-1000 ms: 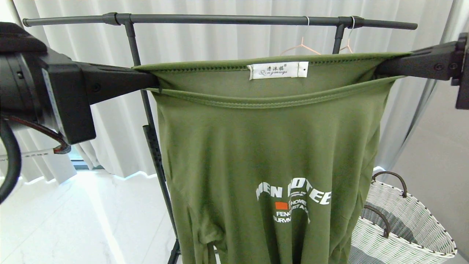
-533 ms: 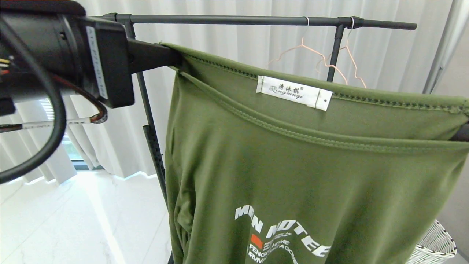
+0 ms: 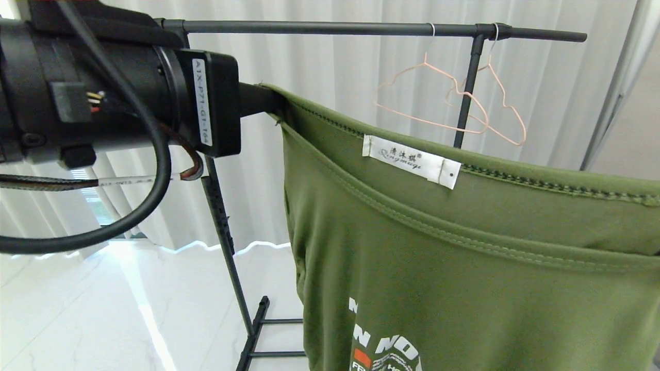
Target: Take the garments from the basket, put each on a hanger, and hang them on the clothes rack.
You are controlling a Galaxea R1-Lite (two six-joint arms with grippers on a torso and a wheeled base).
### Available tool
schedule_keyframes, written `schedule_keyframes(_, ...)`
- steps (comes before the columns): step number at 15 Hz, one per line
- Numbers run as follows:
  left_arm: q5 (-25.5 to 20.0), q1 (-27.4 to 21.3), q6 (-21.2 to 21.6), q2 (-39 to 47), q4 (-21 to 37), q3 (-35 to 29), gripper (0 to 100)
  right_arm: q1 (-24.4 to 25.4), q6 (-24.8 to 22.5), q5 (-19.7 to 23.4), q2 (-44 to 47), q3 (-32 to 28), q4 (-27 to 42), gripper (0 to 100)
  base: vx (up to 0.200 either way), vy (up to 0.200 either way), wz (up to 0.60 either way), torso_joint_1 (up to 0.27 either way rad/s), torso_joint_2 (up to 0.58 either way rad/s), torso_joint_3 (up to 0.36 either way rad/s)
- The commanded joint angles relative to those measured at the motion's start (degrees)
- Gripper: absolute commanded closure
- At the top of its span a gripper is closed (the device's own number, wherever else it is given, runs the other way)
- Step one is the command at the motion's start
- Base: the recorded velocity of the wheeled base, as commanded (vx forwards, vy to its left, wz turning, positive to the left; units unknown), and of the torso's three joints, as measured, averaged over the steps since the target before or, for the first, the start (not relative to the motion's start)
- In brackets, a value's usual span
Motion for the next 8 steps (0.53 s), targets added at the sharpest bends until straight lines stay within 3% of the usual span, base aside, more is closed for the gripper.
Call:
schedule_keyframes(1, -0.31, -0.08, -1.3, -2.95, 4.36, 0.28, 100, -0.51, -0.01, -3.12, 0.16, 0.18, -0.08, 100, 0.0, 0.0, 0.0, 0.0, 0.0, 0.0)
schedule_keyframes(2, -1.28, -0.08, -2.88, -5.15, 8.49, 0.28, 100, -2.27, -0.01, -5.94, 0.43, 0.27, -0.26, 100, 0.0, 0.0, 0.0, 0.0, 0.0, 0.0)
schedule_keyframes(4, -5.5, -0.08, -4.82, -8.75, 13.5, 0.28, 100, -5.87, 0.07, -6.81, 1.92, 0.27, -2.81, 100, 0.0, 0.0, 0.0, 0.0, 0.0, 0.0)
schedule_keyframes(5, -9.45, -0.08, -5.96, -12.62, 19.39, 0.02, 100, -7.89, 0.07, -6.73, 3.86, 1.41, -10.8, 100, 0.0, 0.0, 0.0, 0.0, 0.0, 0.0)
schedule_keyframes(8, -15.69, -0.08, -6.57, -18.15, 21.24, 1.42, 100, -8.77, 0.07, -6.55, 9.22, 2.47, -22.76, 100, 0.0, 0.0, 0.0, 0.0, 0.0, 0.0)
